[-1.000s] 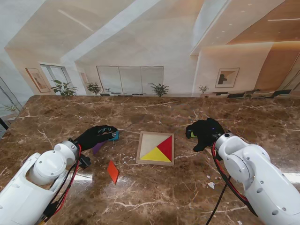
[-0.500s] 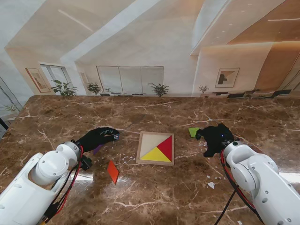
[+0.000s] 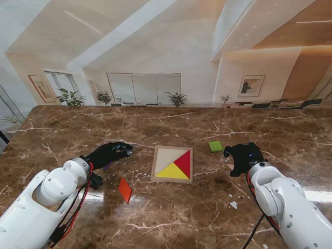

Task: Assemble the tangram pieces into a square

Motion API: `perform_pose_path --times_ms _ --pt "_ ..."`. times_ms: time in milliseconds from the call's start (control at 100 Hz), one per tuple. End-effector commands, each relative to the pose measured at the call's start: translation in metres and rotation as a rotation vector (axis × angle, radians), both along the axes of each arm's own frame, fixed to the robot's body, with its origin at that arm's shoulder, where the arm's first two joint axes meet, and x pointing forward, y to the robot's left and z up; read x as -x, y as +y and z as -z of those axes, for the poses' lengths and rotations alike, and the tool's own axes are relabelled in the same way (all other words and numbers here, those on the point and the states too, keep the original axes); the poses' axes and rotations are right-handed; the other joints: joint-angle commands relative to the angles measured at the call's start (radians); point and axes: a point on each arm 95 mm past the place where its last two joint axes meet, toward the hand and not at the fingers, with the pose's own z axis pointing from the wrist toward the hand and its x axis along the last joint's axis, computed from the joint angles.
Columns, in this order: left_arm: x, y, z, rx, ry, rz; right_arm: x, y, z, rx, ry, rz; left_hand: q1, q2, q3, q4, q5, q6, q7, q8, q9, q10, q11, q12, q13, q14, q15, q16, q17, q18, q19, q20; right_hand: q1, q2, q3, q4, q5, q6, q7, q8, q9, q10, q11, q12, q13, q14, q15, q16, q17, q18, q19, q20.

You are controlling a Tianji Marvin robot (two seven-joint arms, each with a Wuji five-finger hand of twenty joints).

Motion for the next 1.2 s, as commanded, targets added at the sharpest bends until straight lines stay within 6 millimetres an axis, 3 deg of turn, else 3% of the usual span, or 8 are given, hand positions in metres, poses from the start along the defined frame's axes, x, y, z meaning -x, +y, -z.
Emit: perform_pose_path --times_ms 0,630,1190 --pt "0.002 -0.001 0.004 -0.003 0.007 0.001 0.004 -0.005 0.012 0.005 0.031 0.022 0.022 0.038 -0.029 0.019 0.005 -0.011 -0.008 -0.02 0.008 0.003 0.001 -0.002 0.009 -0.01 -0.017 -0.008 -0.002 -0.01 -0.026 0.025 -0.009 0.009 0.006 -0.013 -0.031 0.016 0.012 -0.009 0.014 0.002 0.009 -0.006 0.029 0.009 0.012 -0.008 0.005 0.015 0.022 -0.005" --pt "0.004 -0.004 0.006 -0.019 0.031 0.004 -0.001 -0.016 0.034 0.033 0.023 0.104 0.02 0.037 -0.028 0.019 0.005 -0.01 -0.007 -0.02 0.007 0.001 0.002 -0.002 0.009 -0.011 -0.017 -0.008 -0.002 -0.01 -0.026 0.025 -0.02 0.085 -0.015 -0.002 -0.112 0.032 0.013 -0.02 -0.052 0.01 0.023 -0.011 0.009 -0.007 0.035 -0.008 -0.008 -0.002 0.043 -0.01" --pt "0.005 -0.005 0.006 -0.028 0.042 0.0 0.0 -0.023 0.045 0.057 0.044 0.121 0.019 0.04 -0.026 0.018 0.005 -0.011 -0.006 -0.02 0.006 0.001 0.002 -0.003 0.008 -0.011 -0.017 -0.008 -0.001 -0.01 -0.026 0.025 -0.012 0.1 -0.012 0.002 -0.009 -0.006 0.027 -0.023 -0.094 0.031 0.033 -0.019 -0.001 -0.022 0.051 -0.013 -0.013 -0.014 0.054 -0.017"
